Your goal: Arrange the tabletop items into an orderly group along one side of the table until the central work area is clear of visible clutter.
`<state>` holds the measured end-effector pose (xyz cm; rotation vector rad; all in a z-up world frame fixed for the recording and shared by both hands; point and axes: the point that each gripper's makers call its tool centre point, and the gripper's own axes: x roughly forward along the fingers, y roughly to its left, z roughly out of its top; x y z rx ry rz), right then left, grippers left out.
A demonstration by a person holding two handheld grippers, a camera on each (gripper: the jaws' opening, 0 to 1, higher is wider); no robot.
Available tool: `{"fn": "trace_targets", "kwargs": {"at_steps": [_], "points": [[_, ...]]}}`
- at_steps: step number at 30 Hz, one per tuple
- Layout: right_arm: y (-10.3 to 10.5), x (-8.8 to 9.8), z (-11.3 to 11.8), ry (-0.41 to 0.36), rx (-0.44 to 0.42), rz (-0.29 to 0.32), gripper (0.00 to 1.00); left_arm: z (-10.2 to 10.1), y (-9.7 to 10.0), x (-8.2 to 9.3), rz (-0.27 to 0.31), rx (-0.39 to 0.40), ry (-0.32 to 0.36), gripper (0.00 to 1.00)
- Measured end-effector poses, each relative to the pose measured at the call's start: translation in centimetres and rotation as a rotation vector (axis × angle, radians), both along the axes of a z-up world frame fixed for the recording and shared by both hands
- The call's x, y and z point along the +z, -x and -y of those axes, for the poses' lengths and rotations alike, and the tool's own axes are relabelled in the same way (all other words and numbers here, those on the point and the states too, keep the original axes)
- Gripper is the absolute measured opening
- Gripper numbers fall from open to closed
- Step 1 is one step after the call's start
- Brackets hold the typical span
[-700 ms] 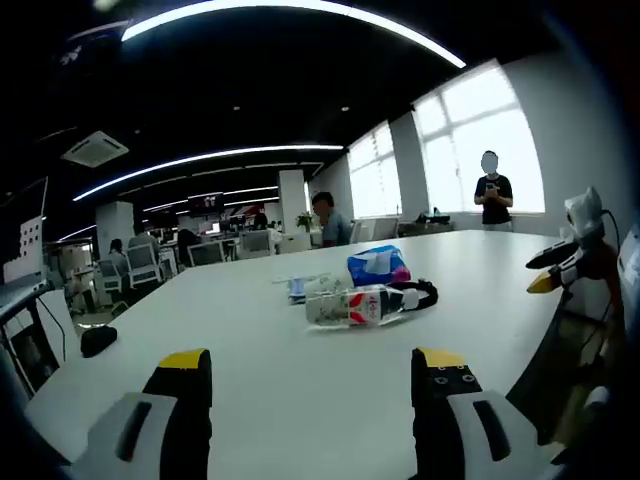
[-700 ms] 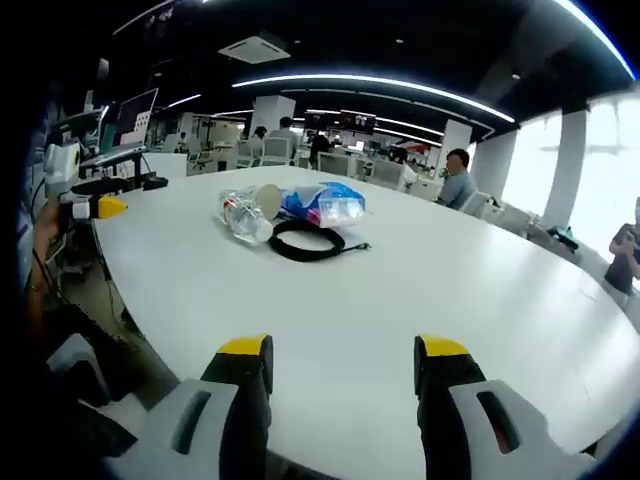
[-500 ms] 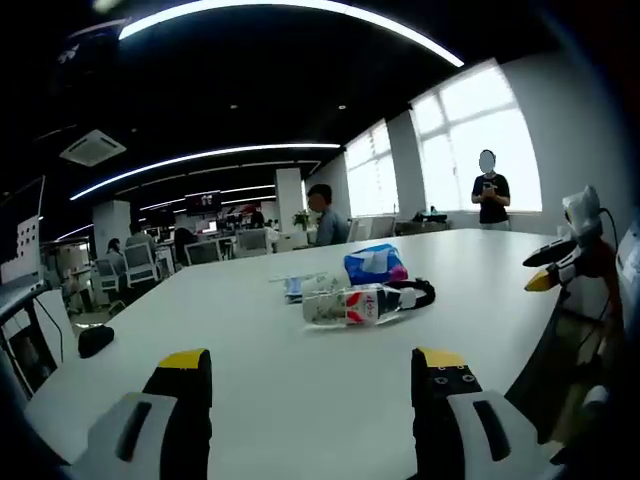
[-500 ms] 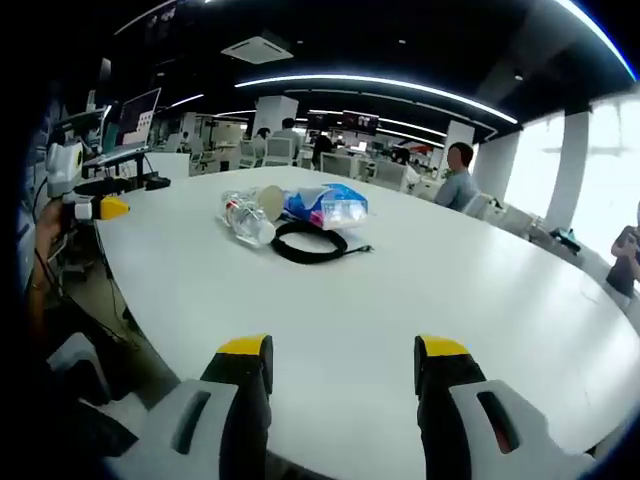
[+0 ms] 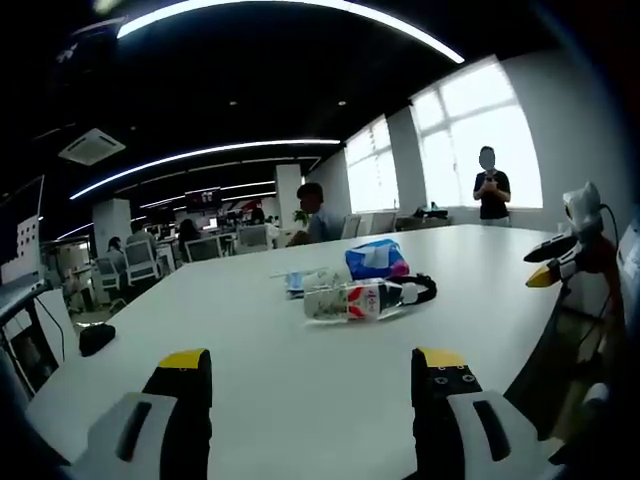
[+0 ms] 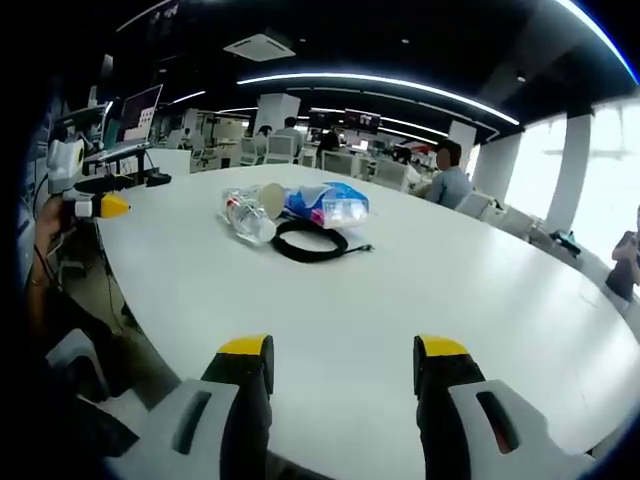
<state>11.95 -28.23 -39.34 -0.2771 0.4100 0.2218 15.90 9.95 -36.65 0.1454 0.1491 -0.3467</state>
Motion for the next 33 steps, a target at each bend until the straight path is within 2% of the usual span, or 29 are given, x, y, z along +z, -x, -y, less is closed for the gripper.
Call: {"fn": "trace_targets", "kwargs": {"at_steps": [23,27,33], "points": [[0.32,-0.23,-0.09,0.002,0.004,-0.008,0.54,-0.25,0.2,-0.18,-0.005,0.007,0.001,0.82],[0.34,-0.26,-0.13,0.004,0.005,-0.01,0.54,-0.26,0.29,-0.47,-0.02,0.007,-0.008,0.81],[0.35,-0.31,-0.15,0.009,0.006,-0.011,0.54,0.08,0.21,-0.18,-0.005,-0.001,-0.005,0.81]]}}
